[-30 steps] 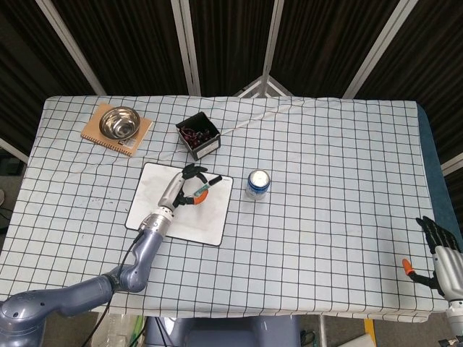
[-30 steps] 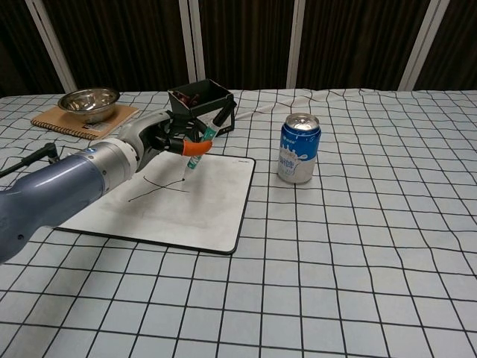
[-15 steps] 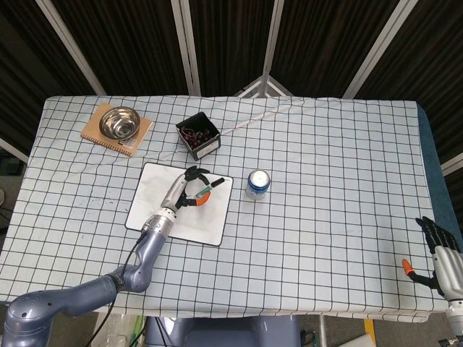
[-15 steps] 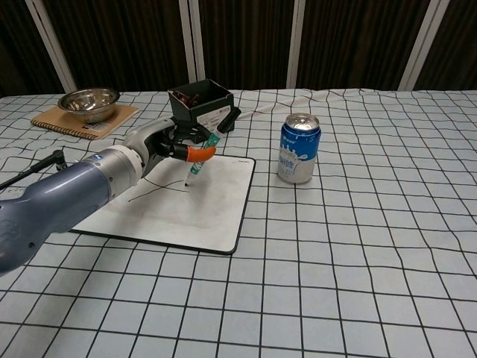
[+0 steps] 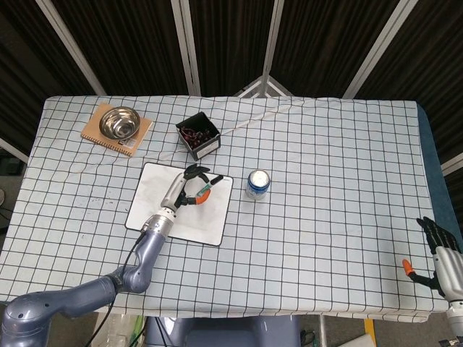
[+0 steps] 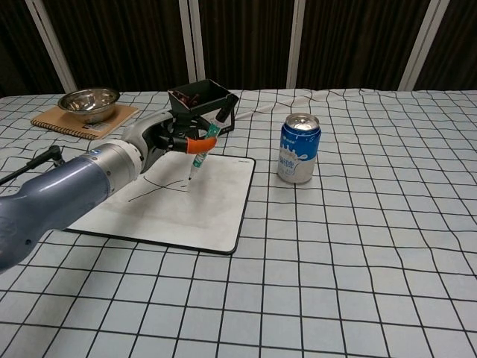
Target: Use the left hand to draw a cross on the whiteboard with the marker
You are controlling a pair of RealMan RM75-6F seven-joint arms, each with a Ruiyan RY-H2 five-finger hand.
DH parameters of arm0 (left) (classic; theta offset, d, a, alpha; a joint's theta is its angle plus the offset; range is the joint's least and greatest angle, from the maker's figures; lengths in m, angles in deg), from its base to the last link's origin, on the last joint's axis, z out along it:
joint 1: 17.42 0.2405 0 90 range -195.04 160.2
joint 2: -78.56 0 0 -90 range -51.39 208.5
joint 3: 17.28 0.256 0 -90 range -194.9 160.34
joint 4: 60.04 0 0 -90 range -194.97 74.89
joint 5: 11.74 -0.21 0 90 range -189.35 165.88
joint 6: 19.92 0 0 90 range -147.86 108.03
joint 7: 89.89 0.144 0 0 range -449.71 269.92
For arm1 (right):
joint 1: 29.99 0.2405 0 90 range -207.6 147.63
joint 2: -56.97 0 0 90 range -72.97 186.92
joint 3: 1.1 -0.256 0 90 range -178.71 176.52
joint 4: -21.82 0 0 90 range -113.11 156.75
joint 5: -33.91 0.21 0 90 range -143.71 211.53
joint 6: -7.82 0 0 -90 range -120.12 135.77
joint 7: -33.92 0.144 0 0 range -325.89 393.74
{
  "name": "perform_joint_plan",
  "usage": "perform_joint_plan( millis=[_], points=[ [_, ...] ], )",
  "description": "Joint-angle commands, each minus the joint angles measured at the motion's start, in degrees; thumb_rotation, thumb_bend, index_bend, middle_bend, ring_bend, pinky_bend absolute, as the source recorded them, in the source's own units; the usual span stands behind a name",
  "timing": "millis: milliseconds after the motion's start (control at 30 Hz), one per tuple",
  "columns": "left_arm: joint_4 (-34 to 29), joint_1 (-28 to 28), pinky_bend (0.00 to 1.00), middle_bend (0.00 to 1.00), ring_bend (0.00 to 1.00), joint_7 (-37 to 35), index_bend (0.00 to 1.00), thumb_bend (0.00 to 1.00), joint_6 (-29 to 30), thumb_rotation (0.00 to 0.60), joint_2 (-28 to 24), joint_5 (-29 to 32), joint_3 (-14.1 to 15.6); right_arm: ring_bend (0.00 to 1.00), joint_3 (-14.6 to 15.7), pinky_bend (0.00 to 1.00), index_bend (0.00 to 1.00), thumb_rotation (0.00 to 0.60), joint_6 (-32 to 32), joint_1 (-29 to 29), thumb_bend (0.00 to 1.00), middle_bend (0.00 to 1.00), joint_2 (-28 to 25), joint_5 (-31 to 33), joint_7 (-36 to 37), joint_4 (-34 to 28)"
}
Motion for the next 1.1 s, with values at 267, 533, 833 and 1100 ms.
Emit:
perform_joint_plan(
  millis=[267, 533, 833, 1100],
  points=[
    [-9.9, 2.1, 0.02, 0.20, 0.00, 3.7, 0.72, 0.55, 4.7, 0.600, -7.6, -4.3, -0.1, 0.00, -0.1, 0.00, 0.00, 0.600, -0.1, 0.0, 0.35, 0.00, 0.1, 0.2, -0.4, 0.1],
    [-9.9, 4.5, 0.02, 0.20, 0.00, 18.3, 0.71, 0.54, 7.6, 0.600, -14.1, -9.2, 6.9, 0.00, 0.0, 0.00, 0.00, 0.600, 0.0, 0.0, 0.35, 0.00, 0.1, 0.5, -0.9, 0.0],
    [-8.7, 8.1, 0.02, 0.20, 0.00, 35.0, 0.69, 0.51, 7.3, 0.600, -22.6, -12.8, 16.8, 0.00, 0.1, 0.00, 0.00, 0.600, 0.0, -0.1, 0.35, 0.00, 0.1, 0.6, -2.3, -0.6],
    [-8.7, 10.8, 0.02, 0.17, 0.00, 37.9, 0.66, 0.47, 7.6, 0.600, -24.4, -11.2, 19.1, 0.00, 0.2, 0.00, 0.00, 0.600, 0.0, 0.0, 0.35, 0.00, 0.0, 0.6, -2.6, -0.9]
  ],
)
